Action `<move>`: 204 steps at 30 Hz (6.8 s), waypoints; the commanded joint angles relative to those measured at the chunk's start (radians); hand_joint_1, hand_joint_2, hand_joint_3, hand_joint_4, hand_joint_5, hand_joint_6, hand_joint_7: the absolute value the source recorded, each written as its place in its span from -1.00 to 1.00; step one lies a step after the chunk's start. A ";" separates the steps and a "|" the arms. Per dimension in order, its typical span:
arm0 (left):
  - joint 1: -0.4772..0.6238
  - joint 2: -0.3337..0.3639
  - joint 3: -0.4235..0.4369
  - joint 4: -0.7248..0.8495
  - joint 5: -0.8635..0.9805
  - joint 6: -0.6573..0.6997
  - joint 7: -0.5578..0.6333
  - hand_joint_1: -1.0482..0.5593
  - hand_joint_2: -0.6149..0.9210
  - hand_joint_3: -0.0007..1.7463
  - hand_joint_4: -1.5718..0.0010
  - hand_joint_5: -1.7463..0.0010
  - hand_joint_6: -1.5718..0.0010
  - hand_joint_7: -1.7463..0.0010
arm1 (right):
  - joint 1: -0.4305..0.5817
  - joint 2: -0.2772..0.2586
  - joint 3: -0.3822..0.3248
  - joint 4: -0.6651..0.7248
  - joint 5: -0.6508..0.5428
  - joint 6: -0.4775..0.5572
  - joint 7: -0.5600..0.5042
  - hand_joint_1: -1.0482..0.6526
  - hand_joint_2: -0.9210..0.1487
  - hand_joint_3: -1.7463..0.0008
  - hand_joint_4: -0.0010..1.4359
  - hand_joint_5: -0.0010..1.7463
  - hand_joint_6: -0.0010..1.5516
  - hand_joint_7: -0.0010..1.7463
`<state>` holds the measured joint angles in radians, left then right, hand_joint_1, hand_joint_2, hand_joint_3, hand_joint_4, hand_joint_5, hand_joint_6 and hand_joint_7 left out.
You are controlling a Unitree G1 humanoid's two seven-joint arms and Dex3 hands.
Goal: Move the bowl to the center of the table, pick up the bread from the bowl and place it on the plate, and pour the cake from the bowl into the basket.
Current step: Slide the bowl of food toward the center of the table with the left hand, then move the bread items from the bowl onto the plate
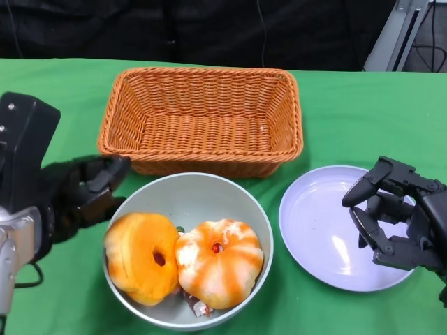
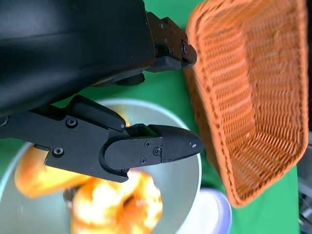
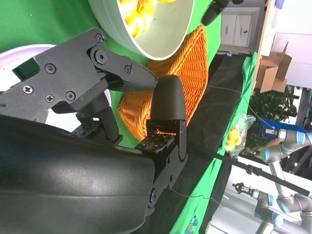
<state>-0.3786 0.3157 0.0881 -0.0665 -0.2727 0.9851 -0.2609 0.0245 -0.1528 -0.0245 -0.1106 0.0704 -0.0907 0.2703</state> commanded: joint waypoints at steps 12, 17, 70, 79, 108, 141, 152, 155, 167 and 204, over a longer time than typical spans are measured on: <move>0.080 0.090 0.040 0.044 0.107 -0.257 -0.002 -0.58 1.00 -0.54 0.30 0.86 0.61 0.95 | 0.001 -0.002 -0.002 0.011 0.012 0.001 0.003 0.06 -0.45 0.03 0.02 0.92 -0.16 0.59; 0.143 0.118 0.080 0.107 0.108 -0.486 -0.059 -0.59 1.00 -0.63 0.21 0.84 0.48 0.92 | 0.002 -0.006 -0.006 0.014 0.014 -0.005 0.007 0.06 -0.44 0.03 0.01 0.91 -0.16 0.59; 0.241 0.008 0.258 0.512 -0.064 -1.385 -0.253 0.18 1.00 -0.68 0.02 -0.46 -0.23 0.19 | -0.551 -0.181 0.233 0.331 -0.032 -0.155 0.527 -0.61 -0.93 0.99 -0.06 -0.78 -0.11 -1.00; 0.248 0.005 0.254 0.516 -0.060 -1.399 -0.249 0.17 1.00 -0.69 0.03 -0.47 -0.22 0.18 | -0.648 -0.151 0.301 0.445 -0.088 -0.271 0.563 -0.68 -0.95 1.00 -0.05 -0.84 -0.14 -1.00; 0.268 0.005 0.241 0.505 -0.053 -1.421 -0.248 0.16 1.00 -0.65 0.04 -0.50 -0.19 0.11 | -0.820 -0.034 0.415 0.646 -0.239 -0.352 0.552 -0.78 -1.00 0.94 -0.12 -0.97 -0.25 -1.00; 0.291 -0.009 0.233 0.470 -0.026 -1.432 -0.227 0.18 0.96 -0.57 0.00 -0.44 -0.17 0.11 | -0.891 -0.022 0.682 0.338 -0.521 0.051 0.772 -0.99 -1.00 0.72 -0.57 -0.99 -0.64 -0.97; 0.294 -0.010 0.235 0.465 -0.024 -1.426 -0.225 0.18 0.96 -0.55 0.02 -0.47 -0.17 0.13 | -0.873 -0.029 0.727 0.312 -0.577 0.079 0.776 -1.00 -1.00 0.71 -0.57 -1.00 -0.61 -0.98; 0.294 -0.011 0.238 0.467 -0.029 -1.432 -0.229 0.19 0.96 -0.54 0.02 -0.47 -0.18 0.13 | -0.862 -0.018 0.745 0.326 -0.600 0.080 0.762 -1.00 -1.00 0.69 -0.55 -0.99 -0.60 -0.98; 0.303 -0.018 0.235 0.446 -0.025 -1.424 -0.220 0.19 0.95 -0.52 0.02 -0.47 -0.18 0.14 | -0.836 0.003 0.828 0.333 -0.702 0.077 0.714 -1.00 -1.00 0.66 -0.60 -1.00 -0.54 -0.98; 0.309 -0.022 0.223 0.434 -0.017 -1.430 -0.216 0.21 0.93 -0.51 0.00 -0.44 -0.20 0.16 | -0.700 0.119 0.788 0.505 -0.773 0.056 0.329 -0.03 -1.00 0.93 -0.21 0.64 0.16 -0.85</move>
<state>-0.0711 0.2805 0.3060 0.3595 -0.2914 -0.4381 -0.4850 -0.7032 -0.0360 0.7736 0.3560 -0.7292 -0.0493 0.5875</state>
